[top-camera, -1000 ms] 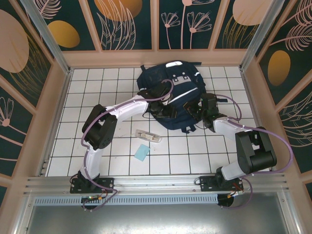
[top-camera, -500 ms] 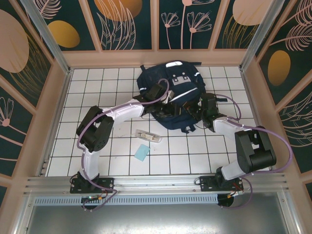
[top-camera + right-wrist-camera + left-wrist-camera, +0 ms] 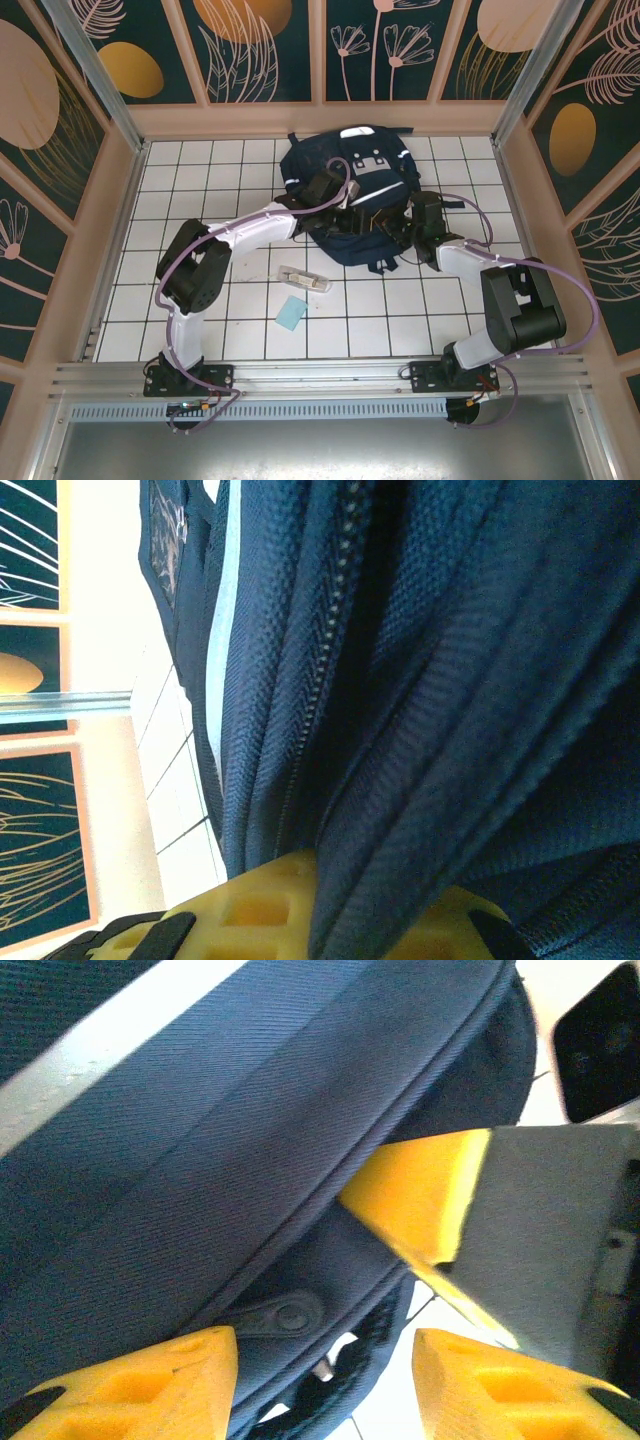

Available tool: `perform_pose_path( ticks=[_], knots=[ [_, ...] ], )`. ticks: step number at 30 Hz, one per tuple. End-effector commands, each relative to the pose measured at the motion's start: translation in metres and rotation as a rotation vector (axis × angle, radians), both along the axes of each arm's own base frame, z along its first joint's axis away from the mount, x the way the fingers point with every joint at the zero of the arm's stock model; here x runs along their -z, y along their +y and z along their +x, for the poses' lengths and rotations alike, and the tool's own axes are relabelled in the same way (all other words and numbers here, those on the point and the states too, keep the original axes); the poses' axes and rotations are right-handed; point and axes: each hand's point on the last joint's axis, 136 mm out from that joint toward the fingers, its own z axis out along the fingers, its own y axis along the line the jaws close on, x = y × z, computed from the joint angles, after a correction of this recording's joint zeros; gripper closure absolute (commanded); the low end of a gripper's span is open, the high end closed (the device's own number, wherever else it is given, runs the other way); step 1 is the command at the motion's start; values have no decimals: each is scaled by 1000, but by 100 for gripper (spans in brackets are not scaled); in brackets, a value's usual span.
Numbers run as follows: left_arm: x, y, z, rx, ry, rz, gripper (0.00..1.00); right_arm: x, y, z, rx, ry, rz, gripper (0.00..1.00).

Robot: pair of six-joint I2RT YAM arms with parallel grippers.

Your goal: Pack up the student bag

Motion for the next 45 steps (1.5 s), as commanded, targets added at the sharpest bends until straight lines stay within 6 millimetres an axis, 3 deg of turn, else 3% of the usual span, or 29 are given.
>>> perform_pose_path(
  ticks=[1, 3, 5, 8, 9, 14, 18, 23, 27, 29, 32, 34, 38, 42, 45],
  knots=[
    [-8, 23, -1, -21, -66, 119, 49, -13, 14, 2, -71, -50, 9, 100],
    [-9, 32, -4, -34, -76, 139, 48, -1, 6, 0, -56, -3, -33, 98],
    [-12, 40, -6, -54, -89, 152, 47, 11, -5, -4, -44, 47, -77, 74],
    [-21, 52, -3, -105, -127, 168, 44, 9, -20, -12, -28, 55, -112, 56],
    [-26, 56, -1, -125, -144, 169, 43, 5, -23, -13, -25, 46, -125, 54],
    [-39, 48, 5, -132, -165, 107, 41, -27, -32, -11, -37, -19, -207, 56],
    [-35, 28, 2, -121, -80, 6, 42, -45, -24, -2, -97, -86, -228, 73],
    [-14, 13, -7, -161, 83, -89, 40, -40, 3, 8, -219, -83, -206, 81],
    [1, 17, -9, -209, 135, -92, 40, -27, 21, 9, -288, -66, -212, 95],
    [6, 20, -8, -229, 139, -81, 39, -28, 22, 6, -307, -58, -227, 92],
    [10, 25, -4, -264, 131, -71, 36, -25, 13, -1, -296, -32, -266, 71],
    [6, 25, 1, -278, 114, -70, 36, -20, 9, -11, -304, 1, -281, 64],
    [-7, 35, 15, -301, 34, 26, 36, -29, -1, -14, -273, -18, -275, 62],
    [-17, 54, 26, -340, -39, 157, 36, -49, -15, -4, -219, -73, -303, 62],
    [-14, 60, 30, -355, -47, 206, 36, -50, -30, 8, -167, -90, -324, 58]
  ],
)
